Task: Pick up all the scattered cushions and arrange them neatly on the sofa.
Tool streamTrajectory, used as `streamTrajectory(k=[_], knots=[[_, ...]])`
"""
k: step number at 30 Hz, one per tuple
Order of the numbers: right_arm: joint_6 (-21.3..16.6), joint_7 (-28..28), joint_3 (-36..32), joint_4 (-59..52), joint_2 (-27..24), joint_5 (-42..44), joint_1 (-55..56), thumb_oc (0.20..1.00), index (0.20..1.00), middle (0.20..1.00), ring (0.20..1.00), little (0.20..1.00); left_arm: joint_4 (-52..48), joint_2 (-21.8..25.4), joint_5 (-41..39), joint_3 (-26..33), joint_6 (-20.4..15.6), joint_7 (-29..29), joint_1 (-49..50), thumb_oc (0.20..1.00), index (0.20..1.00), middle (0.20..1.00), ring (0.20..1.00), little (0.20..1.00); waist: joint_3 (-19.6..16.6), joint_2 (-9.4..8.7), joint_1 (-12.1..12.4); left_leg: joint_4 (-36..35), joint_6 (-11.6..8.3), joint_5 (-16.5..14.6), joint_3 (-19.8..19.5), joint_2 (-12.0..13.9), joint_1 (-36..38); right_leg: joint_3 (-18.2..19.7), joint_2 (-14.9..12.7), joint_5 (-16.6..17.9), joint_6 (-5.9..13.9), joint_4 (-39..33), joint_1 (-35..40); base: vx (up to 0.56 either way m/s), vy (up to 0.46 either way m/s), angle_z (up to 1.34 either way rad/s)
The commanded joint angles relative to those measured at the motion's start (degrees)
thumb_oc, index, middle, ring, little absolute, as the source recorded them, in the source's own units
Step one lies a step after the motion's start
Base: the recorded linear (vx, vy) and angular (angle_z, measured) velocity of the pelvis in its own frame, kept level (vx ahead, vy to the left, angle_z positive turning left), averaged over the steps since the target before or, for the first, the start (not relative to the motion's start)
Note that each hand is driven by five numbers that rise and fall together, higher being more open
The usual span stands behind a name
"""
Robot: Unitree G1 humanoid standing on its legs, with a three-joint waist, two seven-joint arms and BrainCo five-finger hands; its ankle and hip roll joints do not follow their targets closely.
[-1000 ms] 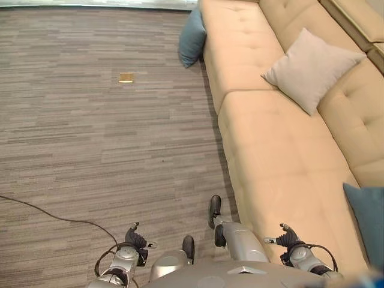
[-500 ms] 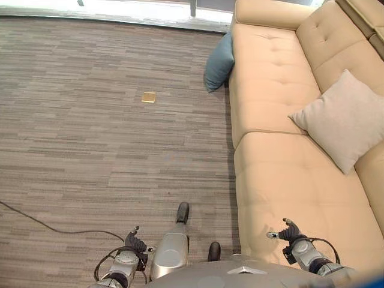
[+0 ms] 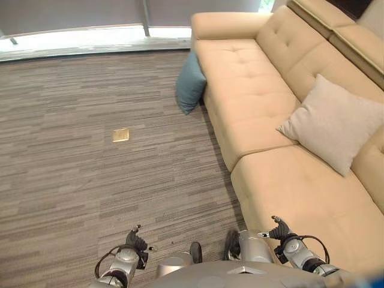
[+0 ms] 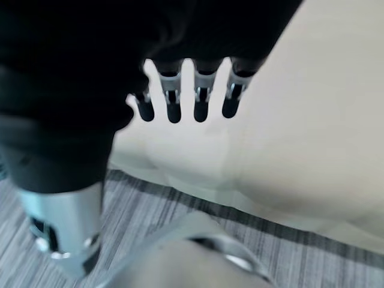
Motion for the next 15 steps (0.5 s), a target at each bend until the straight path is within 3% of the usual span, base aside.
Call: streamTrajectory(k=[1,3,5,6,9,10,12,15], knots=[[0.2,-0.9,-0.9,1.6,-3.1,-1.4,-0.7,1.000,1.000,1.000,1.000,1.000,-0.2,1.2,1.6,1.0,-0.9,0.4,-1.2,1.000,1.000,1.000,1.000,1.000,0.4,-2.10,1.0,7.6,-4.17,-8.1,-7.5,3.1,-1.7,6.4,4.7,5.5,-0.05,-7.4,11.9,0.25,-0.201,-0.04],[-0.4,-1.3,-1.7,1.9,-3.3,0.4,-0.2,1.000,1.000,1.000,1.000,1.000,-0.7,0.3,1.5,0.4,-1.2,0.1,-1.3,1.000,1.000,1.000,1.000,1.000,0.1,-2.95,0.7,15.0,-6.40,-7.7,-6.1,3.9,-3.5,7.4,6.7,5.3,-1.34,-11.8,16.1,0.22,-0.180,0.38],[-0.4,-1.4,-2.4,2.3,-4.1,1.8,-0.1,1.000,1.000,1.000,1.000,1.000,-1.1,-0.3,1.3,-0.4,-1.0,-0.4,-2.0,1.000,1.000,1.000,1.000,1.000,0.4,-3.59,1.0,23.7,-7.48,-5.7,-6.5,5.0,-8.0,8.8,7.8,4.4,-2.95,-14.3,19.2,0.14,-0.122,0.25],[-0.4,-1.4,-2.4,2.3,-4.1,1.8,-0.1,1.000,1.000,1.000,1.000,1.000,-1.1,-0.3,1.3,-0.4,-1.0,-0.4,-2.0,1.000,1.000,1.000,1.000,1.000,0.4,-3.56,1.0,23.9,-7.49,-5.8,-6.5,5.1,-8.0,8.8,7.8,4.4,-2.97,-14.4,19.2,0.09,-0.052,-0.36],[-0.4,-1.8,-1.9,2.6,-4.4,2.0,-0.2,1.000,1.000,1.000,1.000,1.000,-1.2,-0.8,0.9,-1.0,-0.9,-0.4,-2.1,1.000,1.000,1.000,1.000,1.000,0.9,-4.56,2.1,20.6,-6.87,-7.6,-9.7,3.9,-11.8,11.4,8.0,3.7,-2.61,-15.6,21.0,0.15,0.023,-0.75],[-0.4,-2.0,-1.6,2.9,-4.6,1.7,-0.5,1.000,1.000,1.000,1.000,1.000,-0.9,-0.7,0.8,-1.1,-0.9,-0.4,-2.3,1.000,1.000,1.000,1.000,1.000,1.3,-4.06,3.1,14.1,-7.63,-4.2,-14.1,3.5,-12.6,13.9,9.3,3.2,-2.53,-16.3,22.3,0.13,0.061,-1.13],[-0.5,-2.4,-1.5,3.0,-4.9,1.8,-0.8,1.000,1.000,1.000,1.000,1.000,-0.6,-0.9,0.5,-1.3,-1.0,-0.2,-2.6,1.000,1.000,1.000,1.000,1.000,1.8,-3.50,3.6,12.5,-8.16,-1.4,-16.9,2.9,-14.8,15.9,10.1,2.5,-2.63,-16.0,23.1,0.16,0.133,-0.65],[-0.5,-1.8,-1.6,3.2,-4.3,1.2,0.1,1.000,1.000,1.000,1.000,1.000,0.6,-1.0,1.3,-0.6,-0.6,-0.9,-1.0,1.000,1.000,1.000,1.000,1.000,-0.1,-2.63,3.5,9.8,-6.95,-2.2,-15.8,3.3,-10.6,18.2,9.8,1.0,-2.07,-14.2,24.4,0.21,0.252,-0.84]])
